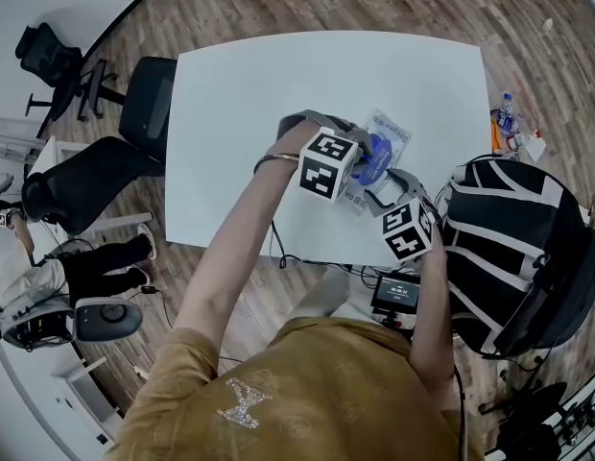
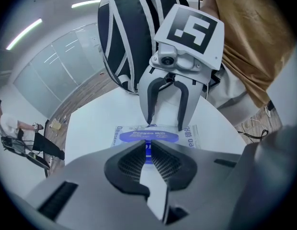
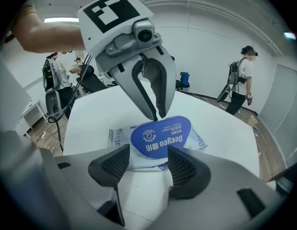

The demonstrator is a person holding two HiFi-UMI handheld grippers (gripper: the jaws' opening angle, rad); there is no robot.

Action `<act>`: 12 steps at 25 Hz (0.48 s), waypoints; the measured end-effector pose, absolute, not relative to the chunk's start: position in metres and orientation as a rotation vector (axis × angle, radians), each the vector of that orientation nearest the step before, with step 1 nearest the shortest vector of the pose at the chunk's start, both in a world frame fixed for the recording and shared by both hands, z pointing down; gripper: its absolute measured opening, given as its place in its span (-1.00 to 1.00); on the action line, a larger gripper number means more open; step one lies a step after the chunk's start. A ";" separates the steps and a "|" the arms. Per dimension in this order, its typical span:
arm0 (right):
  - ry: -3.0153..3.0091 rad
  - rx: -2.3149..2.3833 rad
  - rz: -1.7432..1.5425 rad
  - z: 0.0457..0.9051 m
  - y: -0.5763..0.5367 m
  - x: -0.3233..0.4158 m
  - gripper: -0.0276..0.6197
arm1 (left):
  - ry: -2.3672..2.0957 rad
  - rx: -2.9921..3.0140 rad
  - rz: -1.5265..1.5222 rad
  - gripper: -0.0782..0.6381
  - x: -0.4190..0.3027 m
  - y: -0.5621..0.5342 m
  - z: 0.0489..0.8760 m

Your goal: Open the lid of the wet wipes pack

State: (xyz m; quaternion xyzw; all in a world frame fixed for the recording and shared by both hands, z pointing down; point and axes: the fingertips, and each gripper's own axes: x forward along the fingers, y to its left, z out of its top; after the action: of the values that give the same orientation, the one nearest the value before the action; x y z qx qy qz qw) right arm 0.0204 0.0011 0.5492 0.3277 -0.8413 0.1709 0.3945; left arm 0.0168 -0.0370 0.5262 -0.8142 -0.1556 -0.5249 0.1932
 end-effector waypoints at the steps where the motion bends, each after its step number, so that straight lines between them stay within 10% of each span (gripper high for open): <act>1: -2.140 0.844 0.428 0.544 -0.001 0.021 -0.13 | -0.436 -2.285 -1.470 -0.67 0.017 -0.037 0.525; 12: -2.198 0.847 0.306 0.508 -0.025 0.011 -0.13 | -0.436 -2.282 -1.454 -0.67 0.024 -0.033 0.523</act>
State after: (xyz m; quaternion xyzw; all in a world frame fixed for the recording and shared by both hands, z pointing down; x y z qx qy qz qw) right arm 0.0114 -0.0246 0.5077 0.3307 -0.8582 0.1195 0.3740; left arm 0.0241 -0.0334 0.5230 -0.8159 -0.1561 -0.5198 0.1992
